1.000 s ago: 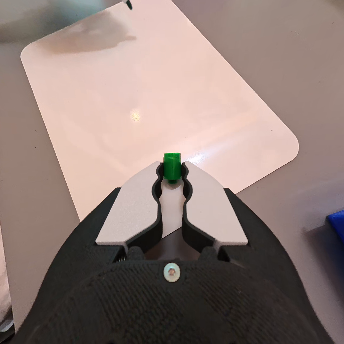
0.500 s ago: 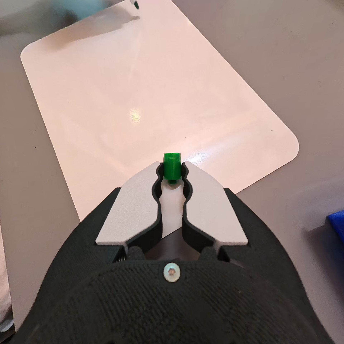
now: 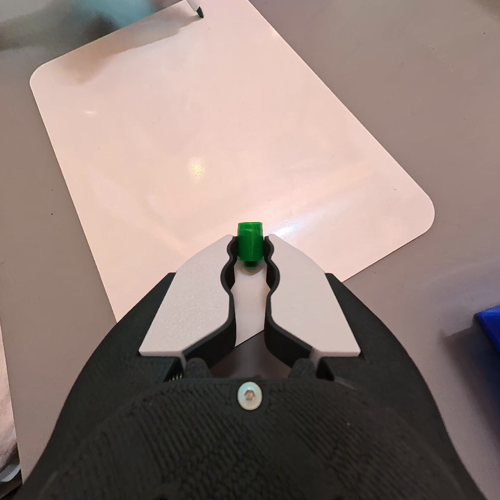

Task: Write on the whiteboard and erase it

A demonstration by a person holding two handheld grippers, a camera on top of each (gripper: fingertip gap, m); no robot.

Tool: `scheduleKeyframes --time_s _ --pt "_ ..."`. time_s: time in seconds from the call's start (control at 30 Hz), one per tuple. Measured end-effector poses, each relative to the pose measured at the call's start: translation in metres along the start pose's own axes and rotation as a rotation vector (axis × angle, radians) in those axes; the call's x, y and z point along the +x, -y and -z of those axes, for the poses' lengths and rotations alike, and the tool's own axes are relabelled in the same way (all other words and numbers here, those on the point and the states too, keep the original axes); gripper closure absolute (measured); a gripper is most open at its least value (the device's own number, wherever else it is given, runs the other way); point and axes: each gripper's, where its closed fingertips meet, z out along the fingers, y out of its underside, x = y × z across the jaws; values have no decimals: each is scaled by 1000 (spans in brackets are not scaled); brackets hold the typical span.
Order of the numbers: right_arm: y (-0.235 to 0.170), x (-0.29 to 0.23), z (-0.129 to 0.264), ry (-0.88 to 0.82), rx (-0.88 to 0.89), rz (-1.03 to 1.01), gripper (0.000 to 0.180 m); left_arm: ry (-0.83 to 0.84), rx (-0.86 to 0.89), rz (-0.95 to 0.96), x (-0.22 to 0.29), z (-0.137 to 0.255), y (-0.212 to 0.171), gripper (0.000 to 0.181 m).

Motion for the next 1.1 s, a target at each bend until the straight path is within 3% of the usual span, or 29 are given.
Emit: scheduleKeyframes --time_s 0.73,1.1 --pt "0 0 0 1 0 0 160 -95 -3 -41 53 17 4 162" --pt "0 0 0 2 0 1 161 -60 12 -19 24 -8 15 162"
